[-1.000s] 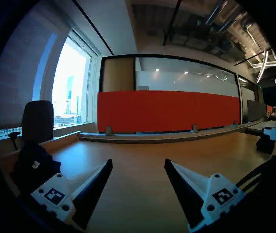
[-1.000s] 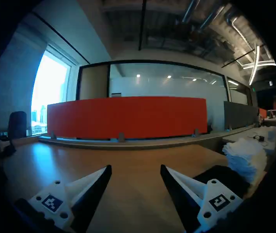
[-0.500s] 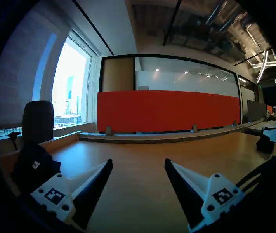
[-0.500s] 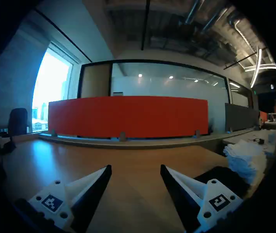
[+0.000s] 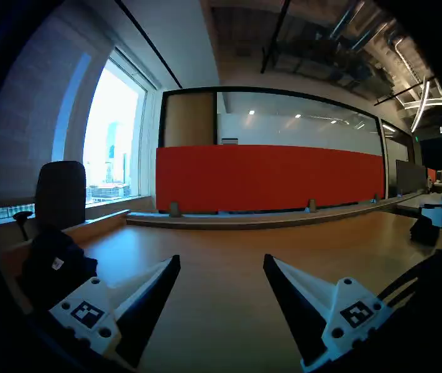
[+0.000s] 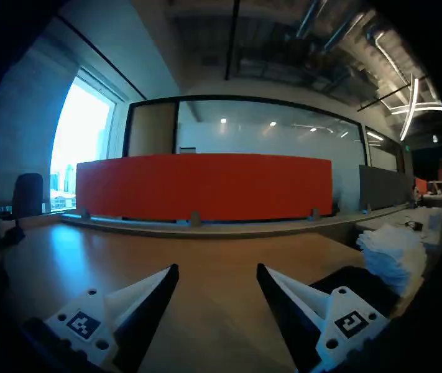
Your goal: Fold towel
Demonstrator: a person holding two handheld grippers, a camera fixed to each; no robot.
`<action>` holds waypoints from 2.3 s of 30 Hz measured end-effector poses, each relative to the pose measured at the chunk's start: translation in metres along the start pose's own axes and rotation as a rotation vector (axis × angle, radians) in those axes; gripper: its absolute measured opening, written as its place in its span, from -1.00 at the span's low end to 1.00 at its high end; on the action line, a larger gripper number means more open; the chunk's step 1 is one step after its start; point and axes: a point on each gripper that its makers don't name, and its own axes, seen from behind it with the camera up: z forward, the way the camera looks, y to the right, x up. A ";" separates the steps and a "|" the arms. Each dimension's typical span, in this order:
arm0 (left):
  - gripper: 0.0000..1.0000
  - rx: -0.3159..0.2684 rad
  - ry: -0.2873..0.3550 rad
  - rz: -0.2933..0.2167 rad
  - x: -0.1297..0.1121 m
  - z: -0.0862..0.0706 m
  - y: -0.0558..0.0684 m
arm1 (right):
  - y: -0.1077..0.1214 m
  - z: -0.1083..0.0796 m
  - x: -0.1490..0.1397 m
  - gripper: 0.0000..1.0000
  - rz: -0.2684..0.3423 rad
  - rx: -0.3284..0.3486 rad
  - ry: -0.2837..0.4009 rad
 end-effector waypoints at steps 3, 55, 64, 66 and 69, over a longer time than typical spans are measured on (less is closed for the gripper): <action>0.99 0.000 0.000 0.000 0.000 0.000 0.000 | 0.000 0.000 0.000 0.94 0.000 0.000 0.000; 0.99 0.000 -0.001 0.000 0.001 -0.001 0.000 | 0.000 0.001 -0.001 1.00 -0.001 0.000 0.000; 0.99 0.000 -0.001 -0.002 0.000 -0.001 -0.001 | 0.000 0.000 -0.001 1.00 0.000 0.000 0.000; 0.99 0.000 0.000 -0.002 -0.001 0.000 -0.001 | 0.000 0.000 0.000 1.00 0.000 0.000 0.000; 0.99 0.000 0.000 -0.002 -0.001 0.000 -0.001 | 0.000 0.000 0.000 1.00 0.000 0.000 -0.001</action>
